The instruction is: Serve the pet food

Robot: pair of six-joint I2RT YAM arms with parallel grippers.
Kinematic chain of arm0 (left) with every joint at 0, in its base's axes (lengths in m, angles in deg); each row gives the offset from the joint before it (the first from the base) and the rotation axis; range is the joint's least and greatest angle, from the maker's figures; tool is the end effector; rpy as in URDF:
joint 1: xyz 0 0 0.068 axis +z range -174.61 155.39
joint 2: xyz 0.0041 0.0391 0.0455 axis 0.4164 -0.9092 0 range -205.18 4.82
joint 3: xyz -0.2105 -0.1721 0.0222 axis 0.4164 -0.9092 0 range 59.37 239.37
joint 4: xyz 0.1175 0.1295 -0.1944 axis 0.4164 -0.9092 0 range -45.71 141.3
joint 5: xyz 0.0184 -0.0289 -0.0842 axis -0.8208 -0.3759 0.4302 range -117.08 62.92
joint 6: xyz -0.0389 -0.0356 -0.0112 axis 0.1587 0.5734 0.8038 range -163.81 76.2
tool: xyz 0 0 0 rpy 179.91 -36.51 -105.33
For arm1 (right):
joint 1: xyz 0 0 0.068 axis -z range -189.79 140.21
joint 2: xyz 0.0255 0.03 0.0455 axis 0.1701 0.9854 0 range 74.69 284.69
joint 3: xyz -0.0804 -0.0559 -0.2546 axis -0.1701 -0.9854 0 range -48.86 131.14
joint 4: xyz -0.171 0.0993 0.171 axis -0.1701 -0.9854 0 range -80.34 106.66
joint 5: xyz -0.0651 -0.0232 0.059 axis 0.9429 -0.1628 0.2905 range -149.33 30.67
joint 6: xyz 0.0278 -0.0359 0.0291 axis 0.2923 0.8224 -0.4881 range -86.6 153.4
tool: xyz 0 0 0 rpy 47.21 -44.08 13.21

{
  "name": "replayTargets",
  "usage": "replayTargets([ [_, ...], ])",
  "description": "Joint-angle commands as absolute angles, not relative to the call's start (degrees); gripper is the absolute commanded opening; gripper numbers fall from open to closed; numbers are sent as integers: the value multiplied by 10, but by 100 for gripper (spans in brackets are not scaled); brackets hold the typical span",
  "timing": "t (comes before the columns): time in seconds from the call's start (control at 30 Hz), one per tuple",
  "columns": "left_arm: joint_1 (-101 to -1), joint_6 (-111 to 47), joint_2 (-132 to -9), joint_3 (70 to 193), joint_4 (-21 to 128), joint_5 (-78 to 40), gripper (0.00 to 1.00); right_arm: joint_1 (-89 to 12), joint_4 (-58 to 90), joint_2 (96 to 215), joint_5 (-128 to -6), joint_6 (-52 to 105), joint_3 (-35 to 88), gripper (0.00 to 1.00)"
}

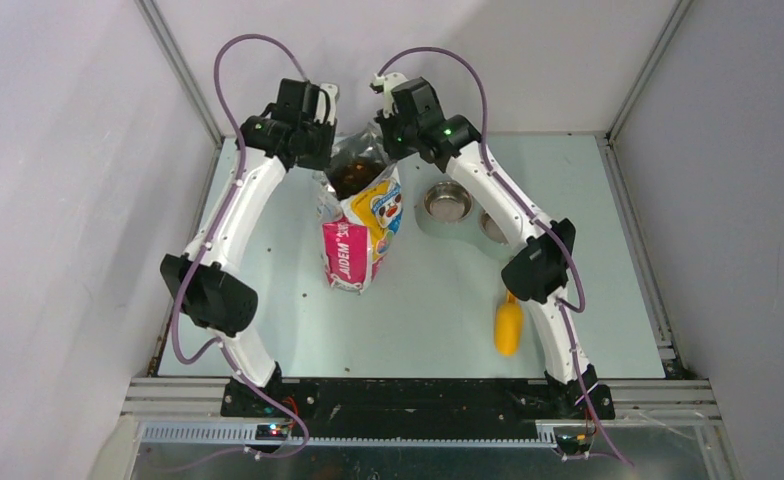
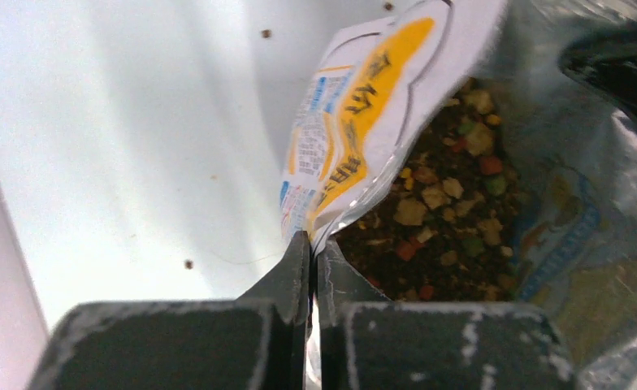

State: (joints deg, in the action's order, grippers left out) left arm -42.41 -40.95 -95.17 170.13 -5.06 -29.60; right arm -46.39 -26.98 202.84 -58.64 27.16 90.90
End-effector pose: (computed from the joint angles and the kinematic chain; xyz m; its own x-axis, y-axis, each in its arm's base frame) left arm 0.3546 -0.1123 0.4000 -0.6929 0.1703 -0.7006 0.2419 0.9703 -0.0034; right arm 0.4048 0.3000 0.3710 -0.4872 -0.2264 -0.8435 -0.5381 0.8385 0.0858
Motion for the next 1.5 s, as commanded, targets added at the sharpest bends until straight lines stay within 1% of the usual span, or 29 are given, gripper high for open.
replayTargets([
  [0.0, -411, -436, -907, 1770, -4, -430, 0, -468, -213, 1992, -539, 320, 974, 0],
  [0.1, -410, -456, -896, 1792, 4, -412, 0, -469, -218, 1982, -565, 330, 967, 0],
  [0.13, -410, -459, -895, 1796, 2, -367, 13, -469, -220, 1980, -573, 330, 963, 0],
  [0.17, -409, -459, -895, 1804, -9, -338, 24, -469, -226, 1975, -596, 327, 956, 6],
  [0.2, -408, -458, -897, 1813, -19, -273, 46, -469, -230, 1973, -610, 324, 952, 11],
  [0.23, -404, -448, -905, 1820, -43, -228, 52, -469, -236, 1967, -635, 318, 945, 21],
  [0.27, -403, -430, -915, 1829, -55, -222, 63, -468, -238, 1963, -645, 315, 942, 25],
  [0.3, -401, -405, -916, 1824, -69, -217, 67, -467, -240, 1961, -660, 309, 937, 32],
  [0.33, -400, -401, -913, 1806, -69, -217, 70, -466, -242, 1957, -666, 306, 935, 35],
  [0.37, -400, -398, -911, 1797, -69, -219, 70, -466, -244, 1956, -673, 301, 933, 38],
  [0.5, -399, -393, -923, 1781, -89, -208, 74, -468, -247, 1953, -684, 291, 929, 43],
  [0.63, -399, -394, -932, 1755, -89, -200, 73, -469, -248, 1958, -681, 285, 926, 47],
  [0.73, -399, -402, -954, 1759, -76, -190, 71, -470, -246, 1975, -643, 276, 933, 50],
  [0.77, -400, -403, -960, 1764, -71, -189, 70, -471, -245, 1985, -629, 276, 936, 52],
  [0.87, -402, -411, -1003, 1816, -54, -192, 68, -474, -237, 2007, -557, 288, 953, 55],
  [0.97, -408, -422, -1044, 1873, -43, -202, 65, -472, -234, 2028, -551, 294, 960, 53],
  [1.0, -409, -430, -1051, 1882, -42, -205, 64, -470, -235, 2031, -552, 294, 960, 49],
  [1.03, -411, -433, -1065, 1899, -44, -207, 58, -470, -234, 2034, -553, 294, 960, 45],
  [1.07, -412, -436, -1071, 1906, -46, -222, 55, -469, -234, 2036, -553, 297, 960, 34],
  [1.1, -413, -442, -1077, 1914, -49, -232, 49, -470, -234, 2038, -544, 300, 962, 26],
  [1.13, -412, -450, -1077, 1914, -50, -252, 47, -469, -230, 2038, -537, 306, 963, 10],
  [1.2, -411, -456, -1072, 1912, -50, -277, 36, -468, -223, 2039, -517, 315, 972, 0],
  [1.23, -408, -457, -1064, 1908, -51, -293, 32, -468, -218, 2039, -503, 320, 980, 0],
  [1.27, -407, -458, -1058, 1905, -49, -302, 23, -467, -214, 2038, -498, 322, 985, 0],
  [1.3, -405, -460, -1047, 1900, -45, -324, 19, -466, -209, 2037, -493, 325, 993, 0],
  [1.33, -403, -459, -1037, 1897, -43, -337, 10, -465, -206, 2035, -492, 326, 996, 0],
  [1.4, -396, -457, -1029, 1896, -37, -366, 2, -462, -200, 2028, -497, 330, 1002, 0],
  [1.43, -393, -455, -1022, 1898, -34, -378, 1, -461, -201, 2025, -524, 328, 1001, 0],
  [1.47, -391, -456, -1017, 1900, -34, -375, 9, -457, -203, 2019, -540, 326, 1000, 2],
])
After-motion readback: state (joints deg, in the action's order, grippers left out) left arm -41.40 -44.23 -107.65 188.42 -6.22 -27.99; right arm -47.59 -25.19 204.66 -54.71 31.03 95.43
